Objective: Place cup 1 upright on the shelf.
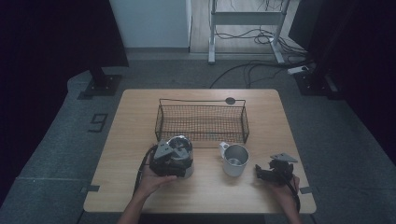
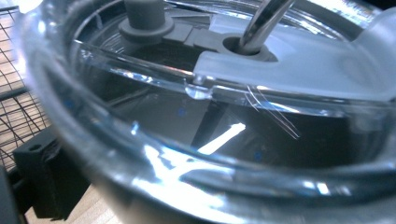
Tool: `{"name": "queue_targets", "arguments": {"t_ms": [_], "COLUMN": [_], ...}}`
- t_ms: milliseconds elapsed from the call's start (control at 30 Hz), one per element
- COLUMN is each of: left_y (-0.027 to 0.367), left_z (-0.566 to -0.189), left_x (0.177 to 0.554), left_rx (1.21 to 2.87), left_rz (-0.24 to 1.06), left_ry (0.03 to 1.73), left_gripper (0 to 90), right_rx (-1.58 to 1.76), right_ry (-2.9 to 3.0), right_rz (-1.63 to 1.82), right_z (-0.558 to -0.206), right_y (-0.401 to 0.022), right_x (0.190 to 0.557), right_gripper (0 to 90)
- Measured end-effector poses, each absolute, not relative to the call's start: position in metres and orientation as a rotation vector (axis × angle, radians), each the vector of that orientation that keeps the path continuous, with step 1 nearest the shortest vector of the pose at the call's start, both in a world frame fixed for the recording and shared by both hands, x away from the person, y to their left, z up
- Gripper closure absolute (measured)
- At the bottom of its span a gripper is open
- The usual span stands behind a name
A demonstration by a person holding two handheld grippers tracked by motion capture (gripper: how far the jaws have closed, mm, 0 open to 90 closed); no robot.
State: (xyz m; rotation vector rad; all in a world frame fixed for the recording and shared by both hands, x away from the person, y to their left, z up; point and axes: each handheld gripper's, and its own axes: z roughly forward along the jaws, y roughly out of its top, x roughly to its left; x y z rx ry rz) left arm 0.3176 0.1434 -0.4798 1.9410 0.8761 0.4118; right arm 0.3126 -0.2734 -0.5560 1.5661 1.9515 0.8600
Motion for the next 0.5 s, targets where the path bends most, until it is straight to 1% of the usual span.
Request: {"name": "queue_targets", "arguments": {"t_ms": [200,500], "left_y": [0.1441,0.1451], "left_z": [-0.4851,-0.4843], "left_x": [0.3179,0.3188], "left_rx": [1.91,1.924], "left_rz": [0.419,0.415], "left_ry": [0.863,0.847], "left_gripper": [2.0,2.7], "right_rx": [1.565,1.568], "right_ry": [1.951,1.947], "right_rz": [0.861,0.858], "right_z": [-0.5559,-0.5557], "right_y": [-0.2734,-0.2734], "right_x": [0.3125,0.3122], "right_gripper": [8.5,9.4]}}
